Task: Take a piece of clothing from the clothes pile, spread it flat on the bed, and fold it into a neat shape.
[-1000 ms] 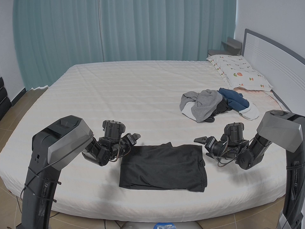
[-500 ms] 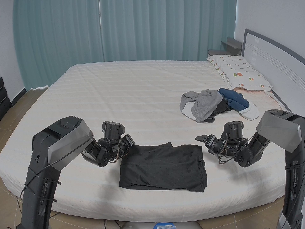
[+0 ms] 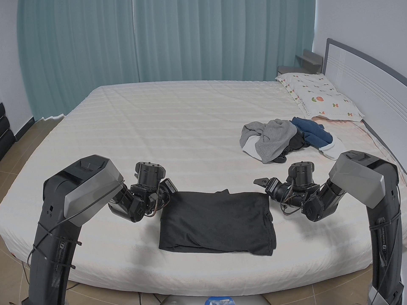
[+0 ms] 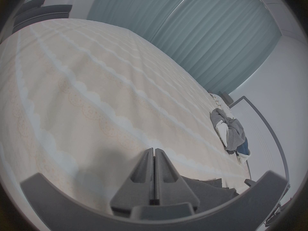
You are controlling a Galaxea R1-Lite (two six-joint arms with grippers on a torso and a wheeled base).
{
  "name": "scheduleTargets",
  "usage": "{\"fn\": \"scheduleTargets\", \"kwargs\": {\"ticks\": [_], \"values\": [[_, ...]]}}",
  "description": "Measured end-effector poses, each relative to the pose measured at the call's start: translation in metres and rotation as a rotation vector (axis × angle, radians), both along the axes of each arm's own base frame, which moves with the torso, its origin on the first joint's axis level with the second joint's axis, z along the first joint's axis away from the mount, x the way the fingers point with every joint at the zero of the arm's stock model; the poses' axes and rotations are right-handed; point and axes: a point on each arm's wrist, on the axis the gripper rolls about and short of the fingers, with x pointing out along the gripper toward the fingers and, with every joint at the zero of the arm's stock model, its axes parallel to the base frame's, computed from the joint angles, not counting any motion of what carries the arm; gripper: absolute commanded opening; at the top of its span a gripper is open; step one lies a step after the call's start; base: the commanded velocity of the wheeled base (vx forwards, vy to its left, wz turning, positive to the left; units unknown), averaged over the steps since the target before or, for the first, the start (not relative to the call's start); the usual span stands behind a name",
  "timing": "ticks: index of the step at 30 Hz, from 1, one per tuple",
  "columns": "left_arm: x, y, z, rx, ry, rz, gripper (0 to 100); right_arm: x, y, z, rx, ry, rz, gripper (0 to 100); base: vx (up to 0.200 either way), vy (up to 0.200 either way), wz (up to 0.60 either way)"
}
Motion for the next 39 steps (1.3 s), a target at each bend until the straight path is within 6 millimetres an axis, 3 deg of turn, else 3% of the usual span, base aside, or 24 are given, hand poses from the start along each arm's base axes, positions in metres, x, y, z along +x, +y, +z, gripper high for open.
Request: {"fn": "scheduleTargets", "kwargs": {"ticks": [2, 3, 12, 25, 39], "values": [[0.000, 0.001, -0.001, 0.000, 0.002, 0.002, 0, 0.002, 0.001, -0.002, 0.000, -0.003, 0.002, 100, 0.000, 0.000, 0.00], [0.000, 0.001, -0.001, 0.000, 0.002, 0.004, 0, 0.003, 0.001, -0.003, -0.001, -0.001, 0.002, 0, 0.000, 0.000, 0.00], [0.000, 0.001, -0.003, 0.002, 0.007, 0.004, 0, 0.004, 0.006, -0.009, 0.001, 0.002, 0.010, 0, 0.000, 0.000, 0.00], [0.002, 0.002, -0.007, 0.029, -0.003, 0.042, 0, 0.014, -0.002, -0.004, 0.000, -0.039, -0.047, 0, 0.000, 0.000, 0.00], [0.001, 0.002, -0.009, 0.027, 0.002, 0.043, 0, 0.023, -0.003, -0.012, -0.017, -0.047, -0.089, 0, 0.000, 0.000, 0.00]]}}
